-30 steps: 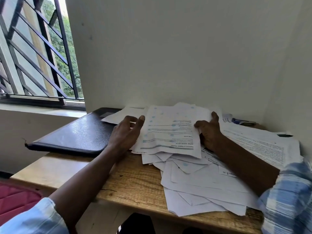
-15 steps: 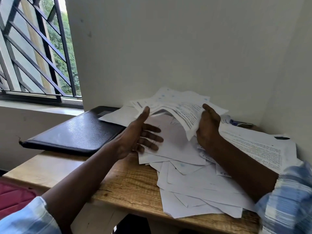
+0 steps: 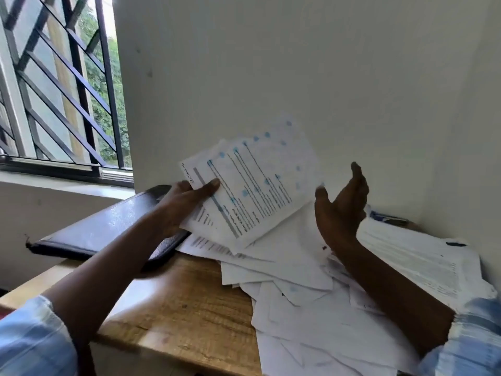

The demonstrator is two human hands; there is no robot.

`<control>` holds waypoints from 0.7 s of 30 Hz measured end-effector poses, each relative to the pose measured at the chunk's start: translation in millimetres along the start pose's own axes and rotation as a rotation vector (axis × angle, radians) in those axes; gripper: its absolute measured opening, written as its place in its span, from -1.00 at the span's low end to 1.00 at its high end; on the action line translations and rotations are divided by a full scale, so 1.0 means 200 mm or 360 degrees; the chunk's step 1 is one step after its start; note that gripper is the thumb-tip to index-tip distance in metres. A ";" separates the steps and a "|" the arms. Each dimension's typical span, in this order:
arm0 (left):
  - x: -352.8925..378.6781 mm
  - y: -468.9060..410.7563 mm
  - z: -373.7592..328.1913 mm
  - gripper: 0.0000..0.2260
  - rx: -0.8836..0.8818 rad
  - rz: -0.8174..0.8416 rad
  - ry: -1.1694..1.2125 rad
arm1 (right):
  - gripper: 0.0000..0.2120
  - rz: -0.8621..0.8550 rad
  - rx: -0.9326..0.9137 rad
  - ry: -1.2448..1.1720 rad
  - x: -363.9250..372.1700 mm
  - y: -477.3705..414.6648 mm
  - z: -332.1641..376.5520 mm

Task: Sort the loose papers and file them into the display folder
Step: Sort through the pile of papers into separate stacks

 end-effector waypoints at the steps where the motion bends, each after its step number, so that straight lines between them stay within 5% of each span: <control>1: 0.00 -0.02 -0.03 -0.62 0.0038 0.0060 -0.0096 | -0.25 0.0051 -0.0143 0.0015 0.00 -0.03 0.05; 9: 0.12 -0.31 -0.41 -0.78 0.0499 0.0338 -0.0640 | -0.24 0.0483 -0.1290 0.0626 0.16 -0.24 0.58; 13: 0.17 -0.34 -0.64 -0.91 0.0787 0.0148 -0.0904 | -0.21 0.0965 -0.0994 0.0660 0.29 -0.35 0.65; 16: 0.16 -0.28 -0.81 -0.76 0.1002 -0.0215 -0.1059 | -0.54 0.0945 -0.0702 0.0380 0.28 -0.42 0.66; 19: 0.08 -0.14 -0.90 -0.67 0.1259 -0.0768 -0.1160 | -0.68 0.0876 -0.0483 0.0009 0.23 -0.45 0.67; 21: 0.03 -0.06 -0.88 -0.43 0.1238 -0.0992 -0.1164 | -0.77 0.0823 -0.0366 -0.0253 0.19 -0.44 0.68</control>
Point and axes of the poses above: each hand's wrist, its own y-axis away from the middle knuckle, its own x-axis out of the palm, z = x × y, the point moved 8 cm from there along -y, towards the middle knuckle
